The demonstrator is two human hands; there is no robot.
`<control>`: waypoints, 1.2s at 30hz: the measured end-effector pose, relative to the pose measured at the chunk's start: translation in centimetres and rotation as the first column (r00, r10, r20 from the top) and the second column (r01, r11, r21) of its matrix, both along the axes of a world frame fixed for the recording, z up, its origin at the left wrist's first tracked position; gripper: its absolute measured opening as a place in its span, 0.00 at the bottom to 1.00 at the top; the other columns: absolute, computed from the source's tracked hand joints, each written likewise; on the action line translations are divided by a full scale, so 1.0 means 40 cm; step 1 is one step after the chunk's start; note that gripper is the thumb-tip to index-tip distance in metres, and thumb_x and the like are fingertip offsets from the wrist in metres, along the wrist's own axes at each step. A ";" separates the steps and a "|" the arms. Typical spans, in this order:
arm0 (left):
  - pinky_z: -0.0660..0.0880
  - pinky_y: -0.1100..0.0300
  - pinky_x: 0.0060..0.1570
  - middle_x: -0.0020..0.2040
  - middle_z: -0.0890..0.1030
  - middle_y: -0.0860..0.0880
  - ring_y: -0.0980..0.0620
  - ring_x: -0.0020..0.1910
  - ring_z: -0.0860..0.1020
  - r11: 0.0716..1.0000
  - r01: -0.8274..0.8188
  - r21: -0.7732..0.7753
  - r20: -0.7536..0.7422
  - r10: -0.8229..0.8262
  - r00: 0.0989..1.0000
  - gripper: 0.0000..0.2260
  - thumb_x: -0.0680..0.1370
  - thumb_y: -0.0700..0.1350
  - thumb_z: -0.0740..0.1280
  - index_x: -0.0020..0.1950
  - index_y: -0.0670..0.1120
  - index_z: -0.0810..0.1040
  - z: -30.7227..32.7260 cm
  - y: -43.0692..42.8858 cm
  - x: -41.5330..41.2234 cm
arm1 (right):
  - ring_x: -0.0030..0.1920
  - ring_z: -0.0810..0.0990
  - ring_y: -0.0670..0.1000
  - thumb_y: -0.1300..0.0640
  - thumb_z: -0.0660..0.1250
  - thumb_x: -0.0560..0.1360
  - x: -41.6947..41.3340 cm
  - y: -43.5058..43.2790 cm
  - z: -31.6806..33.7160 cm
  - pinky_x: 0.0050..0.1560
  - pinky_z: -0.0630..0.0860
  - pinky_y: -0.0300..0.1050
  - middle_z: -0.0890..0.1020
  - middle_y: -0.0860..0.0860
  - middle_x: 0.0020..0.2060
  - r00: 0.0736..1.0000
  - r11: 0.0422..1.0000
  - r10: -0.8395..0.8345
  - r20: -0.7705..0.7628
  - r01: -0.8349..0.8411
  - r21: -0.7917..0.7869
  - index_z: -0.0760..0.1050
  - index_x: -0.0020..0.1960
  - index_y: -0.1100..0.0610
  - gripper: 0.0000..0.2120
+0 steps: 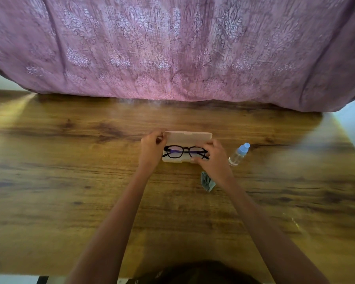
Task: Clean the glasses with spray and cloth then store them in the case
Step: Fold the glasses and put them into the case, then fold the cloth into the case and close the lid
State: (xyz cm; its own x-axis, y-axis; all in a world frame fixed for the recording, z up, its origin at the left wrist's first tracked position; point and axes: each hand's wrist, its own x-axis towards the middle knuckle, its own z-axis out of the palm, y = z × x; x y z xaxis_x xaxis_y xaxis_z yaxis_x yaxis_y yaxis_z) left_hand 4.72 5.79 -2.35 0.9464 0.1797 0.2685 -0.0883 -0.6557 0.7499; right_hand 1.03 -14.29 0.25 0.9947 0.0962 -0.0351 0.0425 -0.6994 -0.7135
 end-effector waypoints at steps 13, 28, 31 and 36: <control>0.73 0.67 0.46 0.56 0.83 0.45 0.56 0.46 0.77 1.000 -0.014 -0.004 -0.156 0.013 0.988 0.15 0.80 0.43 0.66 0.67 0.45 0.76 0.004 -0.004 0.002 | 0.41 0.72 0.41 0.45 0.77 0.66 -0.025 -0.060 0.004 0.39 0.69 0.32 0.72 0.43 0.42 0.999 0.988 0.029 -0.040 -0.035 -0.154 0.75 0.44 0.52 0.17; 0.77 0.56 0.56 0.63 0.74 0.48 0.49 0.58 0.76 0.995 -0.043 -0.089 -0.088 0.036 0.996 0.16 0.80 0.46 0.65 0.67 0.48 0.74 0.037 -0.028 -0.039 | 0.49 0.79 0.44 0.58 0.71 0.74 -0.056 -0.107 0.034 0.43 0.72 0.32 0.81 0.46 0.49 0.968 0.994 0.104 -0.227 -0.111 -0.019 0.80 0.54 0.52 0.09; 0.76 0.58 0.57 0.62 0.75 0.51 0.52 0.57 0.77 0.967 0.232 -0.108 -0.011 -0.235 0.972 0.16 0.78 0.50 0.67 0.65 0.49 0.76 0.064 -0.056 -0.086 | 0.47 0.80 0.39 0.57 0.70 0.75 -0.057 -0.105 0.063 0.40 0.74 0.30 0.82 0.42 0.47 0.976 0.987 0.104 -0.193 -0.077 0.141 0.79 0.55 0.50 0.09; 0.72 0.66 0.61 0.61 0.79 0.53 0.61 0.60 0.76 0.793 0.562 -0.233 -0.067 -0.590 0.805 0.23 0.71 0.43 0.75 0.66 0.47 0.76 0.066 -0.097 -0.131 | 0.45 0.85 0.44 0.58 0.69 0.76 -0.047 -0.094 0.102 0.43 0.81 0.37 0.87 0.45 0.42 0.968 0.913 0.140 -0.206 -0.046 0.405 0.77 0.50 0.54 0.04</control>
